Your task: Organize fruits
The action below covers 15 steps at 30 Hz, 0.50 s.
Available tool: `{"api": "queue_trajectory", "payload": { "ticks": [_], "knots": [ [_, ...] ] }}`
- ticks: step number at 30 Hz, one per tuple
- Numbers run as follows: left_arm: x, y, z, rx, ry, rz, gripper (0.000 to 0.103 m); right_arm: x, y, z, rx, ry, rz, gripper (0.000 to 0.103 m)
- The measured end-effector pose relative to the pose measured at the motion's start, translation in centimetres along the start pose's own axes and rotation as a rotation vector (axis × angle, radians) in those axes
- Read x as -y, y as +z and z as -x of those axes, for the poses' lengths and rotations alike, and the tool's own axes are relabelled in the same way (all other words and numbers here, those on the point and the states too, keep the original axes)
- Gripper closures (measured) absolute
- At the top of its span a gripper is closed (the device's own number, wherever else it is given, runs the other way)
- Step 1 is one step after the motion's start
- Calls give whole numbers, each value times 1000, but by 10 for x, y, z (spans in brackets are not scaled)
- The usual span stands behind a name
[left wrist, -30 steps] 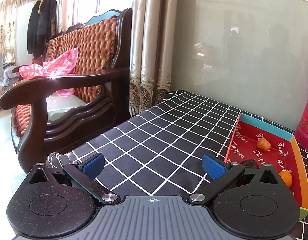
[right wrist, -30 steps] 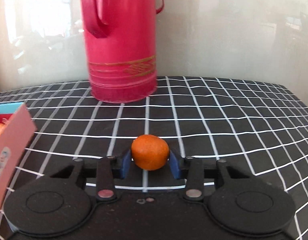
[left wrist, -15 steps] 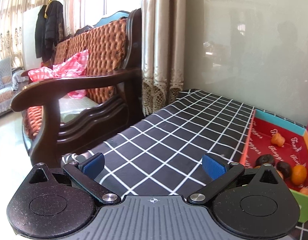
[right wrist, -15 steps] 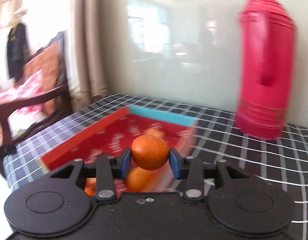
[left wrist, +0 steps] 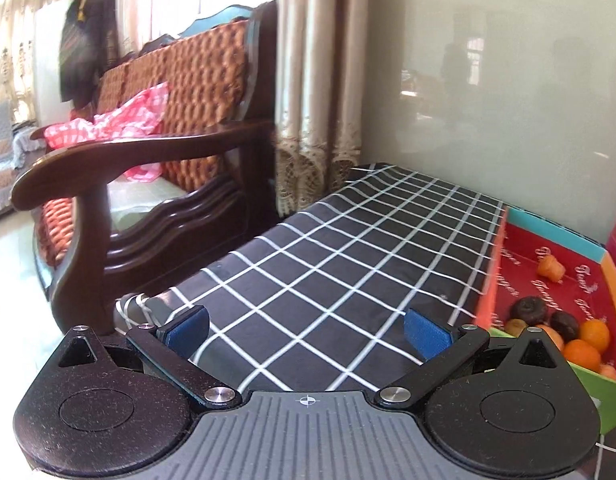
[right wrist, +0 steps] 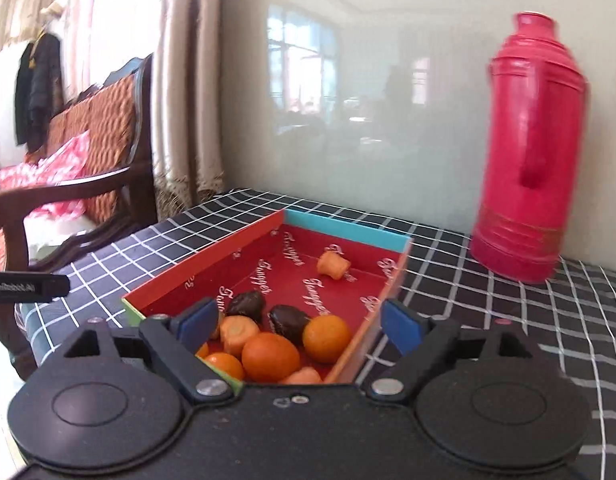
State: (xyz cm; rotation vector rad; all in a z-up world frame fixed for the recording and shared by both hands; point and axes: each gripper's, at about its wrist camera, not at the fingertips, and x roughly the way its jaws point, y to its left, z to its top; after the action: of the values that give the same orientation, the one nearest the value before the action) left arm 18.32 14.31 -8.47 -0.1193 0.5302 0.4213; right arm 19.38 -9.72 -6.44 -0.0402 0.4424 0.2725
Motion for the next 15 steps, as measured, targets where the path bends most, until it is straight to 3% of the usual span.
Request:
{"api": "queue_trajectory", "payload": {
  "ticks": [3,6,15],
  "knots": [
    [9,0,9,9,-39,-31,0,5,-6,22,2,-39,-45,18],
    [17,-1,27,24,-81,-59,0,8,-12,52,26,-85,-83,6],
    [23,-4,125,69,-236,-93,0,13,-9,136,69,-190,-155,6]
  ]
}}
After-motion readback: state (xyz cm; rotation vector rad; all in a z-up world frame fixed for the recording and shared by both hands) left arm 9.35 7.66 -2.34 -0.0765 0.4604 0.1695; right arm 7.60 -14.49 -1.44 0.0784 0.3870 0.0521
